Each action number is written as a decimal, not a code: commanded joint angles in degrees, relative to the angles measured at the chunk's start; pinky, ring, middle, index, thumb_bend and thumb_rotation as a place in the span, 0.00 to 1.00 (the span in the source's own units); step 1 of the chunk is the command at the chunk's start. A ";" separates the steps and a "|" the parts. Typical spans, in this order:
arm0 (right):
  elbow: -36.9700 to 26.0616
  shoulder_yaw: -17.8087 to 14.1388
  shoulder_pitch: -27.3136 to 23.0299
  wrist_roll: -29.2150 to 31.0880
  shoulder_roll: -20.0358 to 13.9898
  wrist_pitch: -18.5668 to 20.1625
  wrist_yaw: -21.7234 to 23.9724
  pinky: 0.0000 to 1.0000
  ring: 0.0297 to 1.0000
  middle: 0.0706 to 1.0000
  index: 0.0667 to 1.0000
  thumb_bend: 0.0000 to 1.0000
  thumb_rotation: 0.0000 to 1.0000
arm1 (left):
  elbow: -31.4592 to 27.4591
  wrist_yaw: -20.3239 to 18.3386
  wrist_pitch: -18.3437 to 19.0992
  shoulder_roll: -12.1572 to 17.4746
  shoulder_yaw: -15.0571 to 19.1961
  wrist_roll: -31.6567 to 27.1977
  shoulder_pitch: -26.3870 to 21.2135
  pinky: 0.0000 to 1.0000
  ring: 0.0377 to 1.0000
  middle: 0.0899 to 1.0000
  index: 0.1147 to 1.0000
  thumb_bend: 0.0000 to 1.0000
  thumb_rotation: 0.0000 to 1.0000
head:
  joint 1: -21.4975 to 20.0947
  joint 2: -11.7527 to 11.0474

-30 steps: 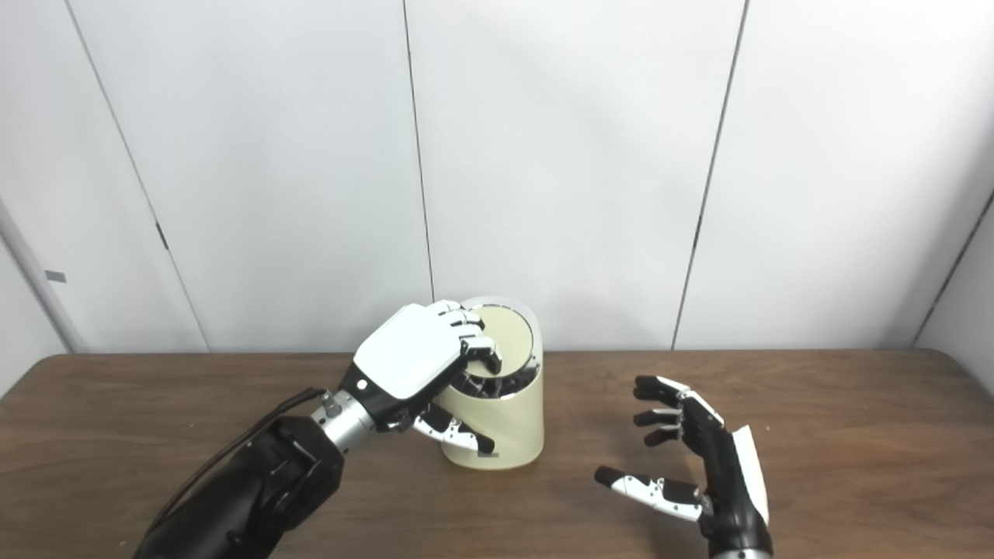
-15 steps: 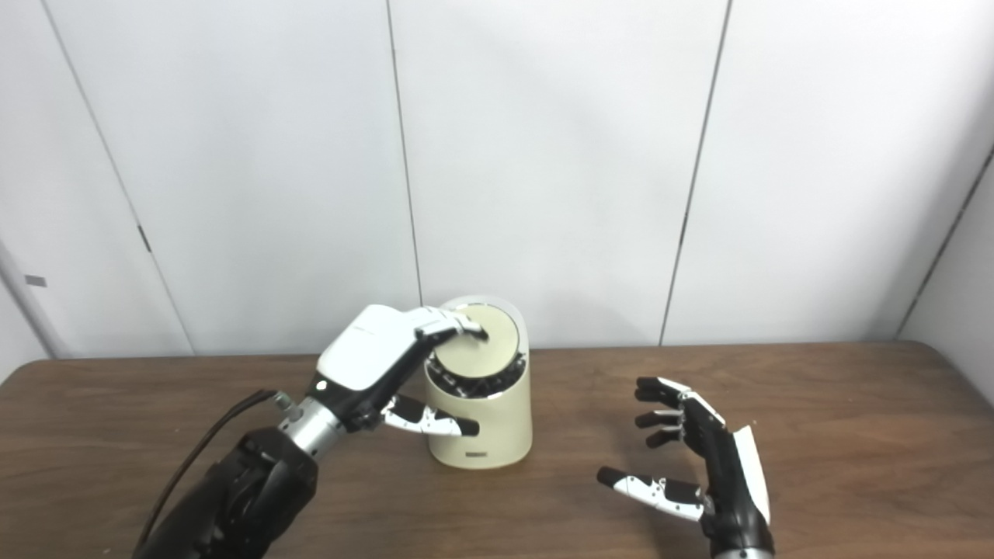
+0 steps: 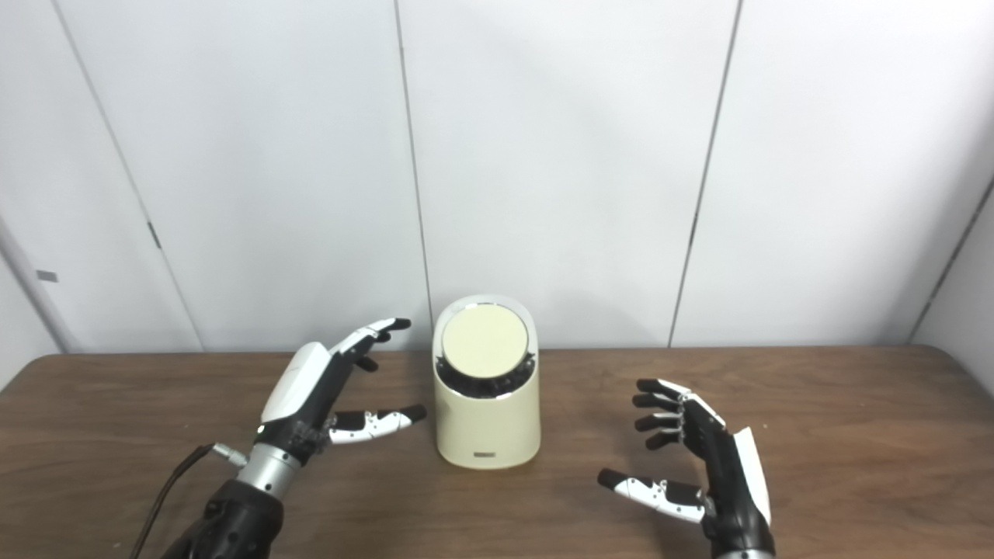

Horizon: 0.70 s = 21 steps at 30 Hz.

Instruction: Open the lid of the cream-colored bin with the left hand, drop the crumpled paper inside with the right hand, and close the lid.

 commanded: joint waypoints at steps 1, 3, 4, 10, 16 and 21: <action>-1.40 -0.42 -1.57 0.43 -0.65 -1.78 -0.38 0.48 0.58 0.66 0.69 0.74 0.06 | -2.47 -0.83 0.34 -0.76 1.17 -3.73 -1.05 0.70 0.80 0.84 0.86 0.75 0.34 | 0.05 0.15; -1.12 -0.38 -1.61 0.00 -0.95 -1.93 -0.38 0.48 0.59 0.67 0.70 0.73 0.07 | -3.81 -1.83 1.69 -1.75 2.53 -7.60 0.41 0.65 0.77 0.82 0.85 0.75 0.33 | 0.18 0.17; -1.10 -0.37 -1.62 -0.10 -1.04 -1.88 -0.35 0.48 0.59 0.67 0.70 0.73 0.08 | -4.18 -2.12 2.05 -2.05 2.94 -8.59 0.81 0.63 0.76 0.81 0.85 0.75 0.33 | 0.23 0.20; -1.01 -0.59 -1.82 0.38 -1.11 -2.19 -0.43 0.47 0.58 0.67 0.69 0.74 0.06 | -7.02 -2.74 3.32 -3.78 5.07 -13.74 4.93 0.54 0.65 0.70 0.80 0.74 0.27 | 0.55 0.31; 0.49 -0.75 -2.03 1.32 -1.87 -3.77 -0.05 0.48 0.59 0.67 0.70 0.74 0.05 | -7.71 -3.48 4.18 -4.58 6.00 -17.12 8.53 0.59 0.68 0.72 0.81 0.73 0.33 | 0.91 0.48; 0.22 -0.58 -1.92 1.98 -2.35 -3.54 0.43 0.48 0.60 0.68 0.70 0.75 0.08 | -7.94 -4.00 4.80 -5.01 6.81 -19.46 10.59 0.60 0.69 0.74 0.82 0.71 0.35 | 1.28 0.76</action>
